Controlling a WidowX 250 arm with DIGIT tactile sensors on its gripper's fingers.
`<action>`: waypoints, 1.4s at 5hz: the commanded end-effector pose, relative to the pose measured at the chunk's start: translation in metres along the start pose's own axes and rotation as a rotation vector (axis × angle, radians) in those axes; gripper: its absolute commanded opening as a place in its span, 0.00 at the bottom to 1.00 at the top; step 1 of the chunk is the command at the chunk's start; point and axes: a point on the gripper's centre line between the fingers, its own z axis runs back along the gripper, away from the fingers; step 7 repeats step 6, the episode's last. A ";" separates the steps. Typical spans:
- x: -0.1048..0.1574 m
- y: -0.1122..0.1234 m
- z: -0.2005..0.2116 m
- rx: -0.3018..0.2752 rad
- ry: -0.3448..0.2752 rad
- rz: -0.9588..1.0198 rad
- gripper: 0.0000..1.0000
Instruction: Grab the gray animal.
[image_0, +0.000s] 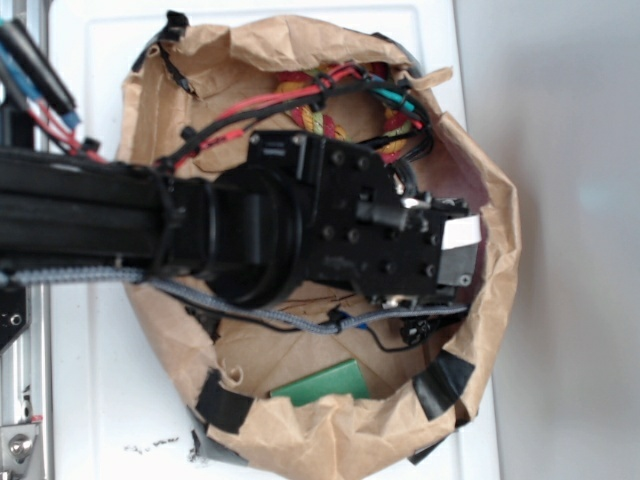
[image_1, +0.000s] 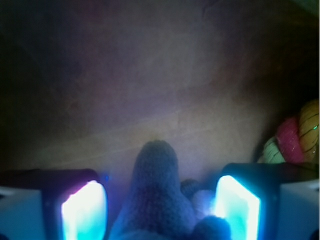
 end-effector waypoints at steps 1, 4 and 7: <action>0.005 0.003 0.044 -0.108 -0.029 -0.006 0.00; -0.004 0.040 0.134 -0.293 0.069 -0.032 0.00; -0.017 0.061 0.156 -0.323 0.073 -0.060 0.00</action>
